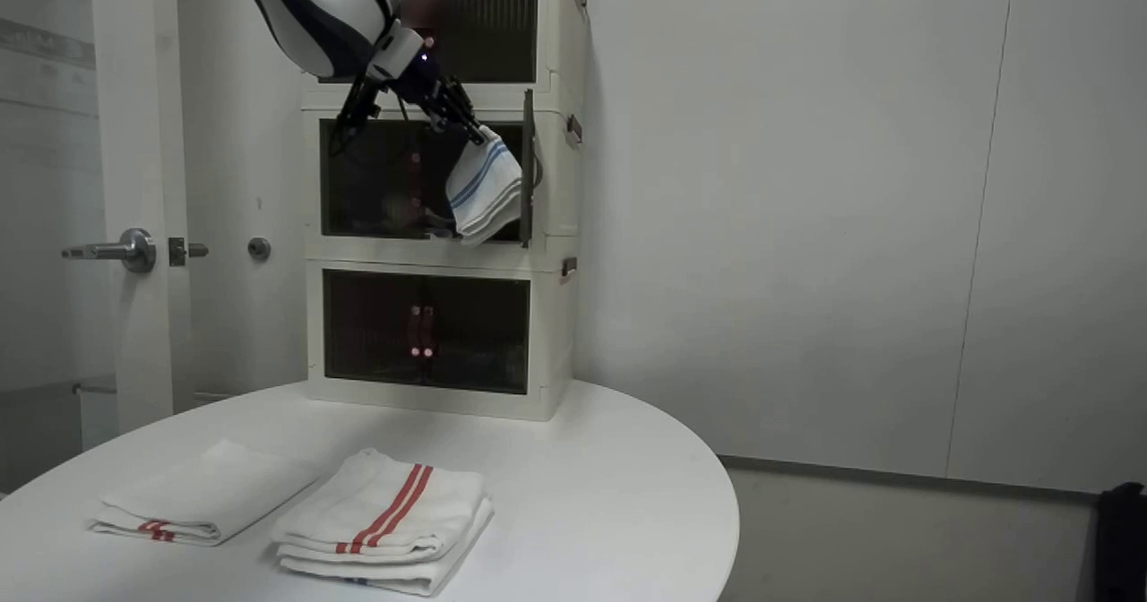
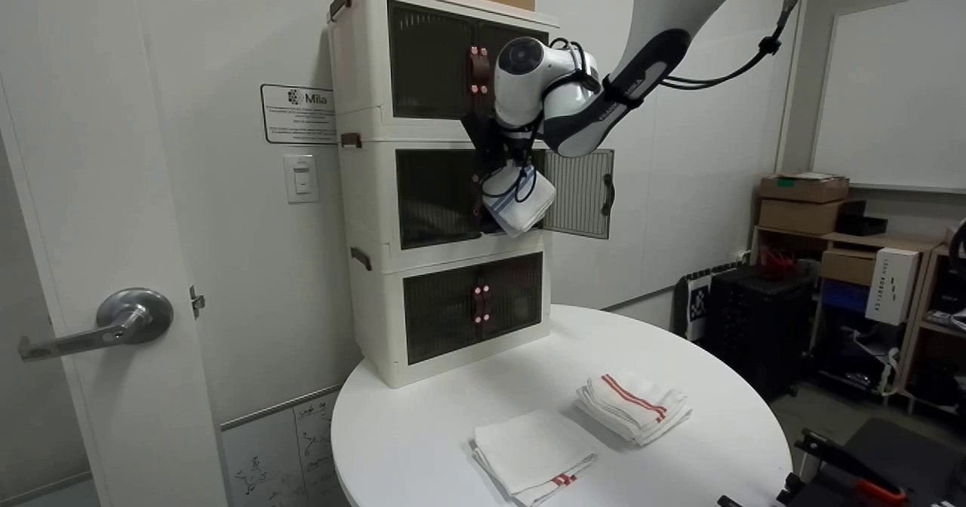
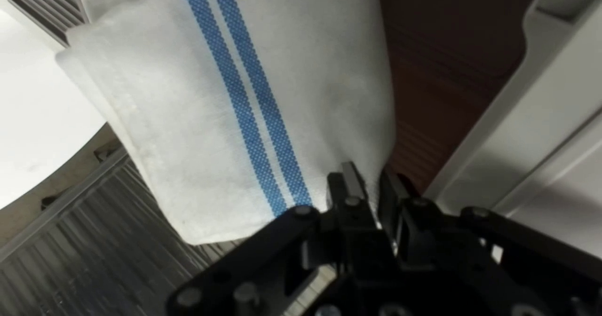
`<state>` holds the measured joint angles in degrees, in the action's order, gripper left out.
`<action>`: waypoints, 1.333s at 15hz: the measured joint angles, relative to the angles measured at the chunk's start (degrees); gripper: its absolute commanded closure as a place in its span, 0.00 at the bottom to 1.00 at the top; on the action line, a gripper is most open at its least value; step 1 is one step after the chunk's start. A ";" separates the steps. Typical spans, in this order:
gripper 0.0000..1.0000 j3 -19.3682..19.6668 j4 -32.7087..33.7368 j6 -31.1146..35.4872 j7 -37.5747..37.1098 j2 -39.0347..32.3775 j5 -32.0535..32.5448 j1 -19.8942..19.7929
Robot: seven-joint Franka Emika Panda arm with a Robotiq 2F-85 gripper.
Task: Pick up the white and blue towel from the table and put it in the open cabinet
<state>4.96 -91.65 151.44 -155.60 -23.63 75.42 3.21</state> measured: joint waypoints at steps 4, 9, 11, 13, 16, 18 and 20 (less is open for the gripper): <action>0.91 -0.02 -0.61 0.10 0.09 -0.18 0.12 0.15; 0.91 -1.34 -0.68 1.00 0.10 -4.48 0.29 1.09; 0.91 -1.03 0.36 0.37 0.10 -5.71 0.23 1.82; 0.91 0.26 2.58 -0.82 0.11 -6.54 -0.14 2.95; 0.91 3.39 4.51 -2.57 0.09 -8.04 -1.69 5.48; 0.91 5.90 6.07 -2.75 0.07 -9.34 -3.27 7.27; 0.91 8.72 6.52 -2.81 0.04 -9.95 -5.20 9.63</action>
<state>13.68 -85.13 148.63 -155.56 -33.57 70.22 12.84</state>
